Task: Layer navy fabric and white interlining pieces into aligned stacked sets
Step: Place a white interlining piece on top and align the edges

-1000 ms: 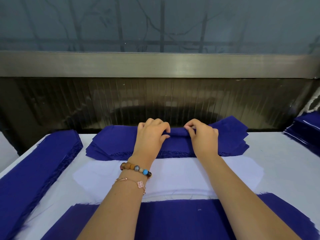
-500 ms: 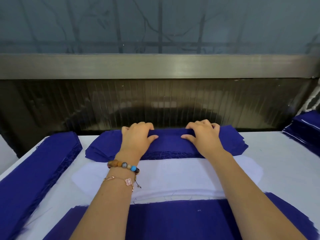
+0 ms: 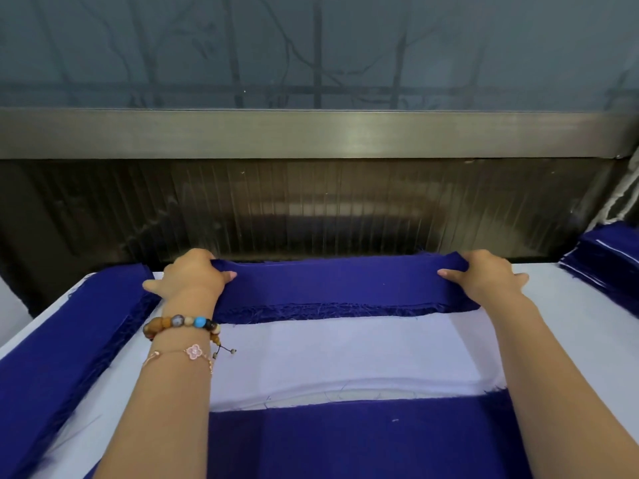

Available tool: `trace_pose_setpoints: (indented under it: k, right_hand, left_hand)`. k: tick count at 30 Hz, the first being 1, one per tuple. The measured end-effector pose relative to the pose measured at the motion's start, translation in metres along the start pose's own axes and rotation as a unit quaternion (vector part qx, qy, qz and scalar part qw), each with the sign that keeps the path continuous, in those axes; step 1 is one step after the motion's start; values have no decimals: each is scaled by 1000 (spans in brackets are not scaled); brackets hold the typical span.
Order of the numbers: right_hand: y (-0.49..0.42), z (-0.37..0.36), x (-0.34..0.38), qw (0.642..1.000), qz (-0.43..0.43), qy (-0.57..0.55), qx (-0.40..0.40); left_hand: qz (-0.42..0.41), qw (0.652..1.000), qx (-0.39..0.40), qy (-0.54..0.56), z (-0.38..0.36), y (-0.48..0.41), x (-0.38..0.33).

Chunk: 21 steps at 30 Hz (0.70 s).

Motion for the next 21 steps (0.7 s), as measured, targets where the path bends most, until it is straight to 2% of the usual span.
trace_pose_setpoints:
  k: [4,7,12,16,21]
  right_hand:
    - [1,2,2,1000,-11,-3,-11]
    - [2,1,7,1000,0,-27,-6]
    - [8,-9,12,993,25,-115,-15]
    - [18,-5,18,993,41,-111,-25]
    - [31,16,5,979,19,-200,-26]
  left_hand:
    - [-18,999,19,44,-6,-1,-3]
    - [-18,999,16,34,-8,-2,-3]
    - [-6,998,-42,39,-3,7,2]
    - [-28,989,-74,127,8,22,9]
    - [-35,971,-123,200,40,45,22]
Point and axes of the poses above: each hand's wrist, its own y-axis away from the middle knuckle, its own z-axis out of the back of the hand, x = y × z, the point moved 10 cm from there along -y, towards the middle knuckle, and after that the axes turned 9 degrees about y, right-handed, at the moved point
